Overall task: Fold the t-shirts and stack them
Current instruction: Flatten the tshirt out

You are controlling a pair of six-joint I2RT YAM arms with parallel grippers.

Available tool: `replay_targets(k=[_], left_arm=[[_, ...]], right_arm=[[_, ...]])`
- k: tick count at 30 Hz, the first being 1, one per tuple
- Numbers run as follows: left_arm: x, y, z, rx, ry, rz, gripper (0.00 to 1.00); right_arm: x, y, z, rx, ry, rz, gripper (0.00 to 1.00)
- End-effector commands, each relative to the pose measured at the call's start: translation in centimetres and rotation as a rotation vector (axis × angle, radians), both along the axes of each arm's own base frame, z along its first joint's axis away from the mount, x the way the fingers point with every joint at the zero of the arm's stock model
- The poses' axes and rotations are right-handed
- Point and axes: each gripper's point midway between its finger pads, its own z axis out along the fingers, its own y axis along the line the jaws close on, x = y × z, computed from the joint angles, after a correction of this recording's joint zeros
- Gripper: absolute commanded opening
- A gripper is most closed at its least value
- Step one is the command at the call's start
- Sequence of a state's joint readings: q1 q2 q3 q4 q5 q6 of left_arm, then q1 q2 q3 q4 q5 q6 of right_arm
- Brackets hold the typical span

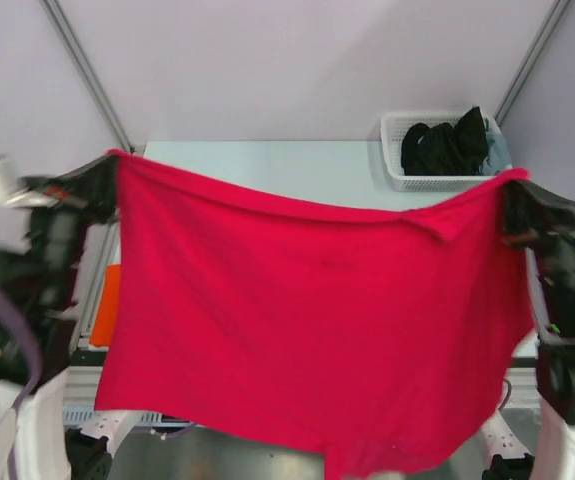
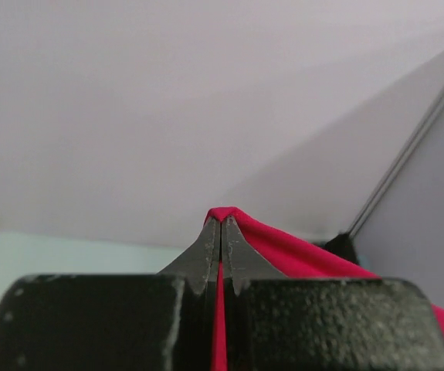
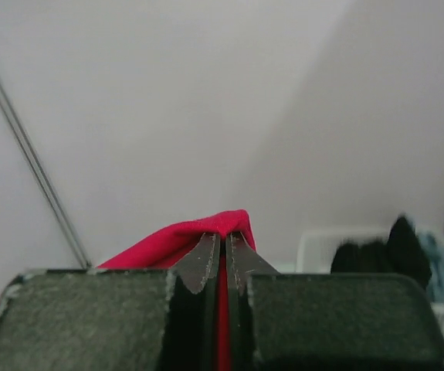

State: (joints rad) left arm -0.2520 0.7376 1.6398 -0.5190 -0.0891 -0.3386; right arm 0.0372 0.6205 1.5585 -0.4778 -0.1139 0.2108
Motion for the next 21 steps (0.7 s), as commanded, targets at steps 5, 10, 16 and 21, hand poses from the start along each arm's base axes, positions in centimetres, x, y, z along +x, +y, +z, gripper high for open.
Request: replay_targets(k=[5, 10, 16, 21], left_arm=[[15.5, -2.1, -16.1, 0.141, 0.350, 0.095, 0.00], [24.4, -3.0, -28.7, 0.207, 0.532, 0.155, 0.00], [33.2, -2.1, -36.1, 0.168, 0.684, 0.198, 0.00], [37.4, -1.7, -38.1, 0.134, 0.713, 0.166, 0.00]], right_arm=[[14.6, 1.0, -15.8, 0.034, 0.381, 0.030, 0.00], [20.7, 1.1, -24.7, 0.053, 0.486, 0.017, 0.00], [26.7, 1.9, -32.7, 0.011, 0.653, 0.042, 0.00], [29.1, 2.0, -35.4, -0.032, 0.742, 0.052, 0.00]])
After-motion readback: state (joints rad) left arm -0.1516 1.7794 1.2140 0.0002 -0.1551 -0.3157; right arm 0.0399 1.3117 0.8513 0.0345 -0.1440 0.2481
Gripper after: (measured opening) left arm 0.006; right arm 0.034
